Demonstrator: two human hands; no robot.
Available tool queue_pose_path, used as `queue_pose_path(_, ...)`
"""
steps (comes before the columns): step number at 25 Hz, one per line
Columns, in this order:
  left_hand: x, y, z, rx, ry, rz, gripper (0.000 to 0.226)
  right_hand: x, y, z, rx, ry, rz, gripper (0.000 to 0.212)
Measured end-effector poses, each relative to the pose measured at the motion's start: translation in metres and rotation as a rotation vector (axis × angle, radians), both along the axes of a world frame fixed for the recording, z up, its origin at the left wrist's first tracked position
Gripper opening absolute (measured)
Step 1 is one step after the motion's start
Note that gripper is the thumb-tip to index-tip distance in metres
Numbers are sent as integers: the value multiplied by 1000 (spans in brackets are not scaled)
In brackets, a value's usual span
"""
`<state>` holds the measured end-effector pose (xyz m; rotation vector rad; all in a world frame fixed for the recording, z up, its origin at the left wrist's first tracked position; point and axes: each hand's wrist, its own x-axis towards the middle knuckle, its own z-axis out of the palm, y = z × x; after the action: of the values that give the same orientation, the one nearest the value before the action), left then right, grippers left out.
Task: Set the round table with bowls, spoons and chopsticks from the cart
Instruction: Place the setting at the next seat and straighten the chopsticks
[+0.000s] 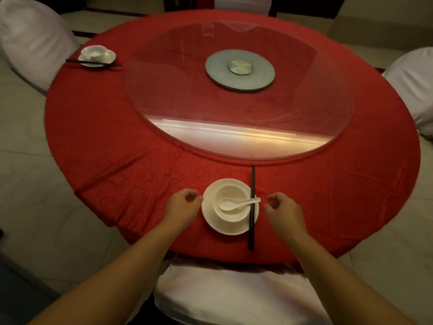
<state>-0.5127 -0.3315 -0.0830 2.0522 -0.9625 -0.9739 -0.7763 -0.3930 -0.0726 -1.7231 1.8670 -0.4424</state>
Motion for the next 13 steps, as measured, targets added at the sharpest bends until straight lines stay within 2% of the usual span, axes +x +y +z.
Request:
queue_pose_path(3, 44, 23, 32, 4, -190, -87, 17, 29, -10, 40, -98, 38, 183, 13)
queue_pose_path(6, 100, 61, 74, 63, -395, -93, 19, 102, -17, 82, -154, 87, 497, 12)
queue_pose_path(8, 142, 96, 101, 105, -474, -20, 24, 167, -11, 108, -218, 104, 696, 15)
queue_pose_path(13, 249, 209, 149, 198, -507, 268, 35, 341, 48, 153, -337, 72, 1064, 20)
